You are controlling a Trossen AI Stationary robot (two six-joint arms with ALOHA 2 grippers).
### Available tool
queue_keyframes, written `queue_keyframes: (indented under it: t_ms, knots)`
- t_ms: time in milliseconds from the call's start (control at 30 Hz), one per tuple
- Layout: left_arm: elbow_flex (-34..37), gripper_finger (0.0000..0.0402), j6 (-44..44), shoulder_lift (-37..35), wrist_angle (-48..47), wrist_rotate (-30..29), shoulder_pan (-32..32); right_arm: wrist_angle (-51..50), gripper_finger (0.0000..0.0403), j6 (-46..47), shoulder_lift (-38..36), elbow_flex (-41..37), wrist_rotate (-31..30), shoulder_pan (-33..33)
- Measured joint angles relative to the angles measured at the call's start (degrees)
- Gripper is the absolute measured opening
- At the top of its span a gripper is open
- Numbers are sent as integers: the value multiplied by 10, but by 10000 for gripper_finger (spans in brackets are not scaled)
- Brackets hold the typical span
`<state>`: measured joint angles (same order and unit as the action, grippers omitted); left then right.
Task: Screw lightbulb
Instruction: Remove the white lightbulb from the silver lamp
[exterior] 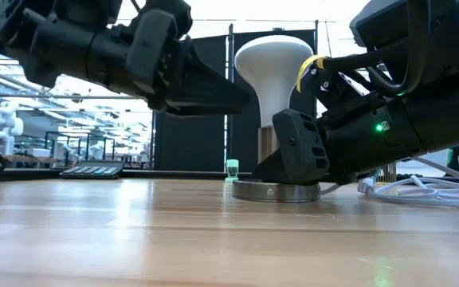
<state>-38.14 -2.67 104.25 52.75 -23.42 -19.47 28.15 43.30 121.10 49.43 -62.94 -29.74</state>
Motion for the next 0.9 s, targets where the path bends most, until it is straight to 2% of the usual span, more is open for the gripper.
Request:
queue_keyframes:
  t_ms: [100, 267, 367, 667, 900]
  knots:
    - [16, 277, 10, 0, 40, 23, 25, 3, 181, -3, 0, 0, 0, 0]
    - [26, 277, 15, 0, 86, 172, 89, 5, 182, -6, 1, 0, 1, 0]
    - [26, 277, 0, 6, 80, 223, 120, 5, 182, -7, 1, 0, 1, 0]
    - [10, 277, 1, 23, 86, 345, 162, 8, 182, -10, 1, 0, 1, 0]
    - [-24, 277, -4, 52, 82, 375, 179, 8, 183, -13, 1, 0, 1, 0]
